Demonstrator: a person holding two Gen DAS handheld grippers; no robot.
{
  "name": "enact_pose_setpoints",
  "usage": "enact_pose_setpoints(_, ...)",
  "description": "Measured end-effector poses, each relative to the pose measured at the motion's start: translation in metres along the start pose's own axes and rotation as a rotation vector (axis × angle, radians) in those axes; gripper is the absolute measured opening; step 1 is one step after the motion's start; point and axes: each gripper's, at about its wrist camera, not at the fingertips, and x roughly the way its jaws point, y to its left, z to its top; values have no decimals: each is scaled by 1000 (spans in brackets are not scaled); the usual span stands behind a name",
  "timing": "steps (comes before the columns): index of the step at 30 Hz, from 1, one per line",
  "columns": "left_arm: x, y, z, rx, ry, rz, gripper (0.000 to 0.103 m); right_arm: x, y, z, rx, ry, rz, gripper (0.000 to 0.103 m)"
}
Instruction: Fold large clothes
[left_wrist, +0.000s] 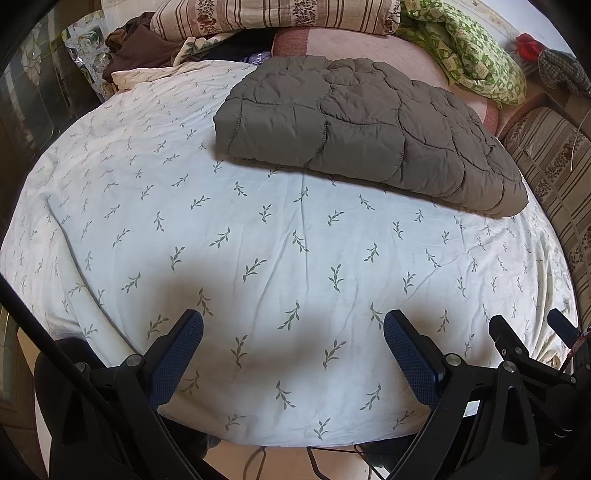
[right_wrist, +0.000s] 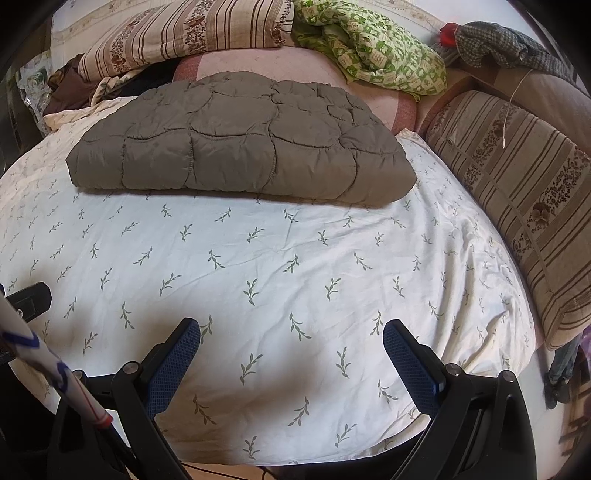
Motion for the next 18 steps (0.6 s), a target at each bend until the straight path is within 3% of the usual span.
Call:
enact_pose_setpoints(8, -4, 1, -1, 0, -18, 4, 98, 0, 3, 0, -11, -1, 0, 101)
enact_pose_setpoints(18, -18, -4, -1, 36, -101, 49, 98, -2, 4, 0, -14, -6, -2, 101)
